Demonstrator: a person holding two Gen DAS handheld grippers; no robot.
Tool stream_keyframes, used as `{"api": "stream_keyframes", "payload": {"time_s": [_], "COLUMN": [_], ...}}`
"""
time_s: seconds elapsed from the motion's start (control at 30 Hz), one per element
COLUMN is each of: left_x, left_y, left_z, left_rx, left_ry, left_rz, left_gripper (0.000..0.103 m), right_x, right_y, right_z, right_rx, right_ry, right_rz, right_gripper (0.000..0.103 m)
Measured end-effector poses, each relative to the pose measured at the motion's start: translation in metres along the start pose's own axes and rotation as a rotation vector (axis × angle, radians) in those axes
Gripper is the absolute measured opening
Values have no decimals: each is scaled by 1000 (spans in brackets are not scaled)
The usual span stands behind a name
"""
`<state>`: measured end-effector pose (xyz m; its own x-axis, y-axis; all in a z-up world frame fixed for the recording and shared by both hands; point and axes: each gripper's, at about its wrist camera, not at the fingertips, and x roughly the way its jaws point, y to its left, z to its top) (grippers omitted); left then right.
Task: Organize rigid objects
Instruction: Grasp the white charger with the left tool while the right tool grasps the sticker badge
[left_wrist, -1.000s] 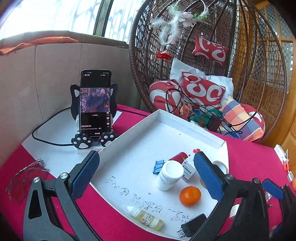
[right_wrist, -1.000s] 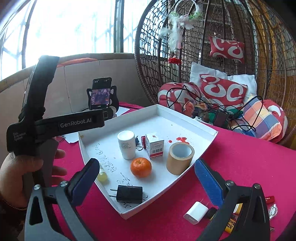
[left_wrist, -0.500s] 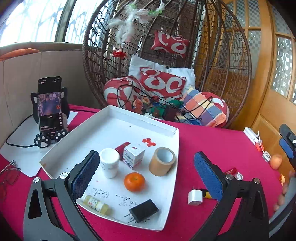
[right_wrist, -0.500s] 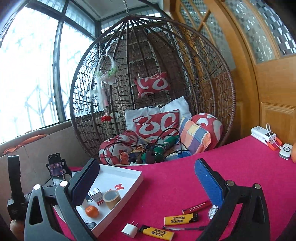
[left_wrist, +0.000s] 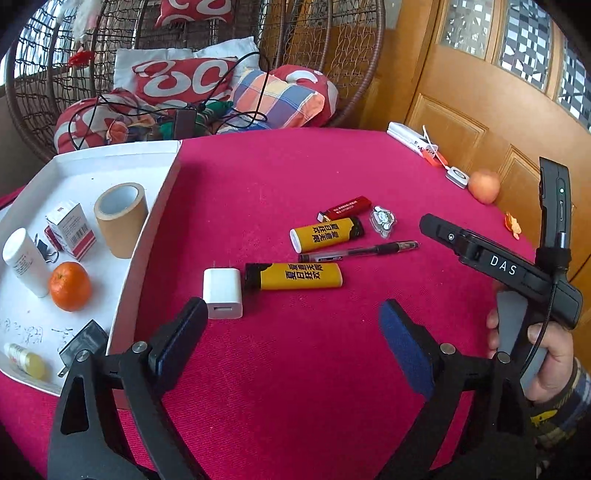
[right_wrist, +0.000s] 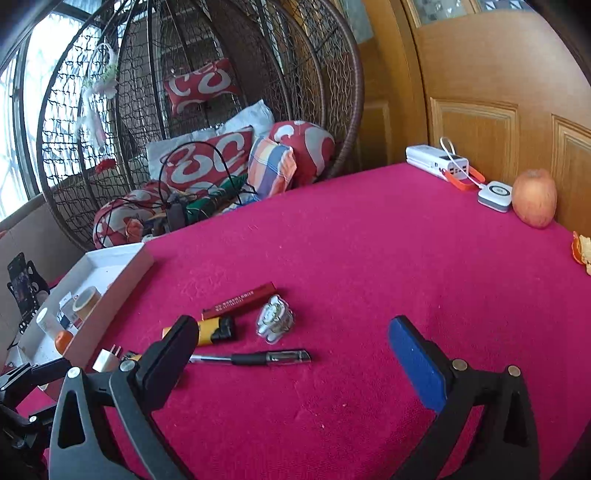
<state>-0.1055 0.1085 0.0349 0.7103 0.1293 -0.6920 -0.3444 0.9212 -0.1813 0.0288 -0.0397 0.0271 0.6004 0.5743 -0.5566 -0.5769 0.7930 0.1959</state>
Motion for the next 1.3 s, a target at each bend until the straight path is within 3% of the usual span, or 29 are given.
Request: {"api": "stream_keyframes", "payload": {"time_s": [0.13,0.23,0.27,0.4,0.43,0.47,0.73,0.93,1.17,1.23,1.3], "left_x": [9,16,20,34,38,42,49,46,38,37,37], "left_y": [12,18,19,20,22,26,30,37,27,24,24], "left_z": [0,2,3,4,4,3,9,10,10,9,9], "left_rx": [-32,-21,-13,24,15,-2,-10,-48,-4,12,13], "left_ry": [17,25,31,63,76,93,74,61,12,4,2], "left_rz": [21,61,75,108,127,133,150,108,142,153,158], "left_gripper": [95,95,90,61,41,30,30,27,27,27,27], "right_x": [23,26,26,28,27,27,28,25,33,50,68], "right_y": [-17,-21,-20,-18,-19,-19,-18,-23,17,25,26], "right_z": [-3,-4,-5,-6,-7,-7,-6,-5,15,19,19], "right_rx": [94,119,113,100,102,105,95,119,-142,-190,-191], "right_ry": [148,168,171,181,180,179,187,172,129,175,232], "right_rz": [30,27,28,21,22,25,13,51,71,62,38], "right_gripper": [103,103,103,103,103,103,103,102,64,52,49]}}
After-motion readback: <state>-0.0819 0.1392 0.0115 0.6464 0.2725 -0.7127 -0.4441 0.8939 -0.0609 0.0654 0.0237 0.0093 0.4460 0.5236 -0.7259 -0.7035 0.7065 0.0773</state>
